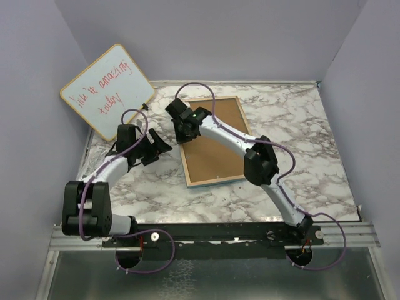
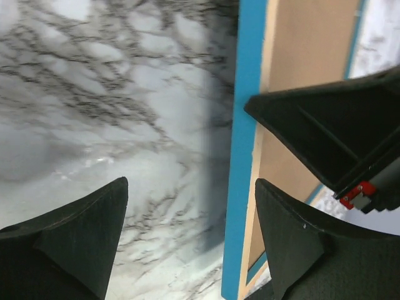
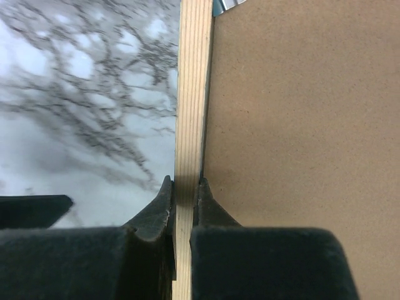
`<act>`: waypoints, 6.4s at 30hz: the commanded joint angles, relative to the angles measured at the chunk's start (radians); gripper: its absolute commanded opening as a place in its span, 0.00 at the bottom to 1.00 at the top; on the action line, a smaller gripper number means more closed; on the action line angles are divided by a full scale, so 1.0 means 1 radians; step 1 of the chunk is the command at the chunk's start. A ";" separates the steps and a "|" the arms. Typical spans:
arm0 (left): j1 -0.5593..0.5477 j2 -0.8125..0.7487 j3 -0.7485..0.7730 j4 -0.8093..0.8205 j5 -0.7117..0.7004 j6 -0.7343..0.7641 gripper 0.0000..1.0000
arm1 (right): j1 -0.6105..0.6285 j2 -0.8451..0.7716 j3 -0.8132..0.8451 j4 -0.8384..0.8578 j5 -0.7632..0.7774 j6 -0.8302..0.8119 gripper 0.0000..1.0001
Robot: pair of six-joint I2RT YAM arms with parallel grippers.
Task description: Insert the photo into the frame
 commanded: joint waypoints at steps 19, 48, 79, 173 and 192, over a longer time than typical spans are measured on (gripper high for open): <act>-0.054 -0.302 -0.072 0.002 0.024 -0.147 0.69 | 0.007 -0.241 -0.020 0.142 -0.047 0.155 0.01; -0.123 -0.088 -0.033 0.370 0.299 -0.299 0.60 | 0.007 -0.288 -0.058 0.181 -0.132 0.211 0.00; -0.122 -0.088 0.738 -0.493 0.024 0.089 0.00 | -0.026 -0.821 -0.318 0.164 0.216 0.047 0.62; -0.505 -0.005 0.859 -0.213 0.001 0.630 0.87 | -0.345 -0.716 -0.403 0.115 -0.130 0.479 0.47; -0.502 -0.026 0.590 -0.134 -0.265 0.325 0.96 | -0.655 -0.947 -1.025 0.535 -0.790 0.107 0.47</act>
